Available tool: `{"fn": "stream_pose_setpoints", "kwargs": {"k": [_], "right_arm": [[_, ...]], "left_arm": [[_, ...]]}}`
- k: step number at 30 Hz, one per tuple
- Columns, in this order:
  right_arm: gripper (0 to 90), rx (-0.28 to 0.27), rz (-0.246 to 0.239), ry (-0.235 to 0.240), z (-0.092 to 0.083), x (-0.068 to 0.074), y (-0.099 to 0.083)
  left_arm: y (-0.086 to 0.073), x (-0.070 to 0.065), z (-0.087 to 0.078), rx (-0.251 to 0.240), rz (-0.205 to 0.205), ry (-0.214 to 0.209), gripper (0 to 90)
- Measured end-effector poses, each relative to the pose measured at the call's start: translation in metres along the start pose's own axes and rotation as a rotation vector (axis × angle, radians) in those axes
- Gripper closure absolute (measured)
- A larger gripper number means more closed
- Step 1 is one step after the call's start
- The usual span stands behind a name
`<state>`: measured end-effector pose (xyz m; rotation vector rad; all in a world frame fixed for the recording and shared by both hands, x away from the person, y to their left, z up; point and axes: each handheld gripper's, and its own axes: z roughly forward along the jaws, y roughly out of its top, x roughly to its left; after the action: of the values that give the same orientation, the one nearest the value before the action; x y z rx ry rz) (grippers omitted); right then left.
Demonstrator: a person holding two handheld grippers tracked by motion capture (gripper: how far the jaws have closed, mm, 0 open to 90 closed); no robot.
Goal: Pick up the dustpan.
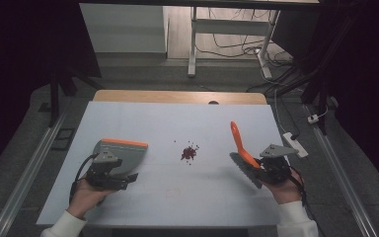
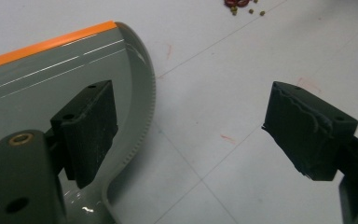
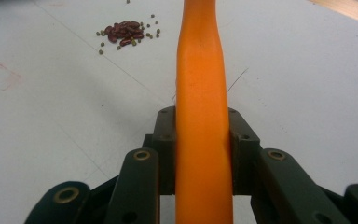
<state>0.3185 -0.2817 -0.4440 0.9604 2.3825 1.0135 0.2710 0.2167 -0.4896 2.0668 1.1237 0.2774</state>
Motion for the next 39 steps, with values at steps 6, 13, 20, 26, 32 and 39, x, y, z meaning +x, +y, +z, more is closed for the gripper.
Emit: {"fn": "stream_pose_setpoints", "kwargs": {"k": [6,13,20,26,32,39], "right_arm": [[70.1,0.0,-0.002,-0.002,0.0,0.001,0.0],[70.1,0.009,-0.006,0.0,0.002,0.002,0.0],[70.0,0.008,-0.007,0.01,0.002,0.004,0.001],[70.0,0.002,-0.004,0.011,-0.001,0.003,0.004],[70.0,-0.011,-0.008,0.02,-0.003,0.004,0.005],[70.0,-0.014,-0.019,0.022,-0.004,0.002,0.005]], "left_arm": [[0.0,0.002,-0.003,0.0,-0.002,0.0,17.7],[0.003,-0.002,-0.005,0.008,0.01,-0.021,17.7],[0.007,-0.007,-0.008,0.021,0.031,-0.038,17.7],[0.012,-0.011,-0.01,0.046,0.019,-0.035,17.4],[0.024,-0.016,-0.012,0.069,-0.045,-0.013,18.0],[0.037,-0.022,-0.013,0.09,-0.039,0.0,18.0]]}}
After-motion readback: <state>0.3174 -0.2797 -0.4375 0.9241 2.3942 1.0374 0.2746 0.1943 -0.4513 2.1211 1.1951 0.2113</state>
